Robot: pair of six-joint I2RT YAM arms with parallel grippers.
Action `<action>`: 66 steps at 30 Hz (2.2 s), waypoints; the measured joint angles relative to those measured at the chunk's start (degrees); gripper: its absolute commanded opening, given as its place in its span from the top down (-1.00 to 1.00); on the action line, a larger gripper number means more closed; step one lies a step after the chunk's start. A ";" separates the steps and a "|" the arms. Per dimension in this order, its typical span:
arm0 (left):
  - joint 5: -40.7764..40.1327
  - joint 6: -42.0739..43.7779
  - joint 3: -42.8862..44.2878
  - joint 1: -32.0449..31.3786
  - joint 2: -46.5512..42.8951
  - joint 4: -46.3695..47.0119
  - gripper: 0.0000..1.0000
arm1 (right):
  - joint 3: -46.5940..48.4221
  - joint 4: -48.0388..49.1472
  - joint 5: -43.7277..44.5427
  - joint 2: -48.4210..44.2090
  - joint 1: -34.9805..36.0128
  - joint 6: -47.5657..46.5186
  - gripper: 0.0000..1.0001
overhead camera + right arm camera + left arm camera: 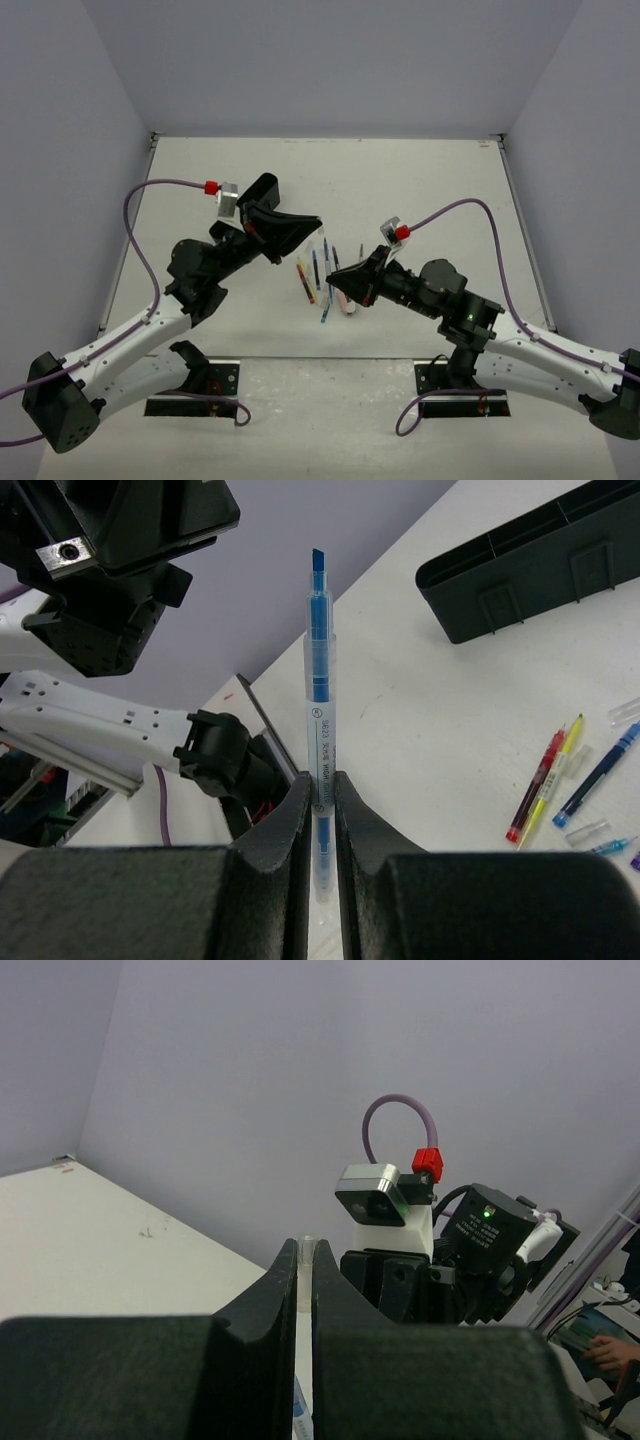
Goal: Sort the stationery into containers
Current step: Close the pen cap on the pen.
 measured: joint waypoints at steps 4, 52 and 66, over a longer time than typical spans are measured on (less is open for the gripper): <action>0.04 -0.62 0.00 0.00 0.68 0.25 1.00 | 0.47 0.00 -0.16 -0.04 0.00 -0.32 1.00; 0.92 -4.26 0.00 0.13 3.83 4.84 1.00 | 7.10 -3.09 4.15 1.33 0.42 -5.42 1.00; 0.81 -4.15 0.04 0.11 3.67 3.30 0.68 | 8.91 -1.92 4.10 4.20 0.35 -10.85 1.00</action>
